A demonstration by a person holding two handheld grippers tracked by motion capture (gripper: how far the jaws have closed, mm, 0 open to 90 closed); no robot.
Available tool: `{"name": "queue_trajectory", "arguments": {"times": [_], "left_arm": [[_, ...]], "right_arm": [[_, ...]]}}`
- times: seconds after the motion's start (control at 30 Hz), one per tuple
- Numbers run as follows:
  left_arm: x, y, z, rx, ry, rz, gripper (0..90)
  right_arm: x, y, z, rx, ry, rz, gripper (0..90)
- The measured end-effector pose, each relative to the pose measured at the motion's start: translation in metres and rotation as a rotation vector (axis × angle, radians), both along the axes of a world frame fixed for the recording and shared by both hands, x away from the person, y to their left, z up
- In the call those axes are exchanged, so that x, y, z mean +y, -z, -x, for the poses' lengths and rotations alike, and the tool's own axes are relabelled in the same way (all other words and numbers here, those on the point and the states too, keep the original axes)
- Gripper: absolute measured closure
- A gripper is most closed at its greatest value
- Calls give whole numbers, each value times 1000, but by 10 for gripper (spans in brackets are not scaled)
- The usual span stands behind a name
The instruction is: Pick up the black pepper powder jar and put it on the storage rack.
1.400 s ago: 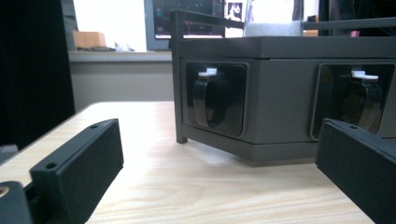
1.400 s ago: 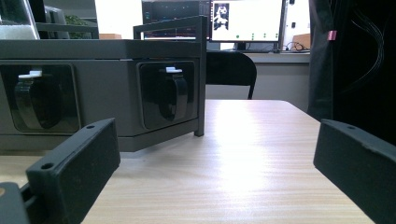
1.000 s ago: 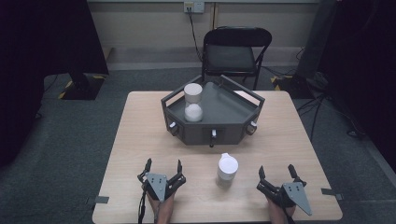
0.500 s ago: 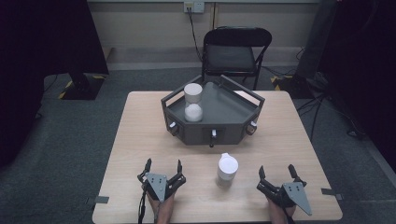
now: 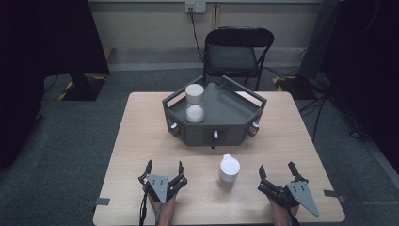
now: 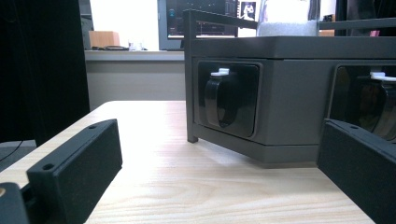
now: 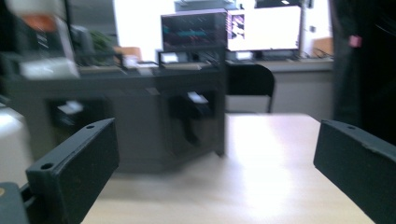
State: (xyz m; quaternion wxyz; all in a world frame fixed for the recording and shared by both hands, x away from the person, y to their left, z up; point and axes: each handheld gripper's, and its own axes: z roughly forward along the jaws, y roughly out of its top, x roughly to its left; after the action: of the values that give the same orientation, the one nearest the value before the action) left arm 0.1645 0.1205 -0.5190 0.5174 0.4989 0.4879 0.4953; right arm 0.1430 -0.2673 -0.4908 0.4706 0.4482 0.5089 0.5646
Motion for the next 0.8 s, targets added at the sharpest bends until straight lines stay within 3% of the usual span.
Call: {"name": "queue_trajectory", "arguments": {"times": [0.17,0.27,0.47,0.63,0.8], "left_arm": [[-1,0,0,0,-7,0,0],[-2,0,0,0,-9,0,0],[-2,0,0,0,-9,0,0],[-2,0,0,0,-11,0,0],[-2,0,0,-1,-11,0,0]], "right_arm": [[10,-20,-3,-37,-109,-11,0],[20,-23,-4,-47,-172,-9,0],[41,-16,-6,9,-268,25,0],[61,-7,-6,21,-263,92,32],[66,-6,-11,95,-257,72,120]]}}
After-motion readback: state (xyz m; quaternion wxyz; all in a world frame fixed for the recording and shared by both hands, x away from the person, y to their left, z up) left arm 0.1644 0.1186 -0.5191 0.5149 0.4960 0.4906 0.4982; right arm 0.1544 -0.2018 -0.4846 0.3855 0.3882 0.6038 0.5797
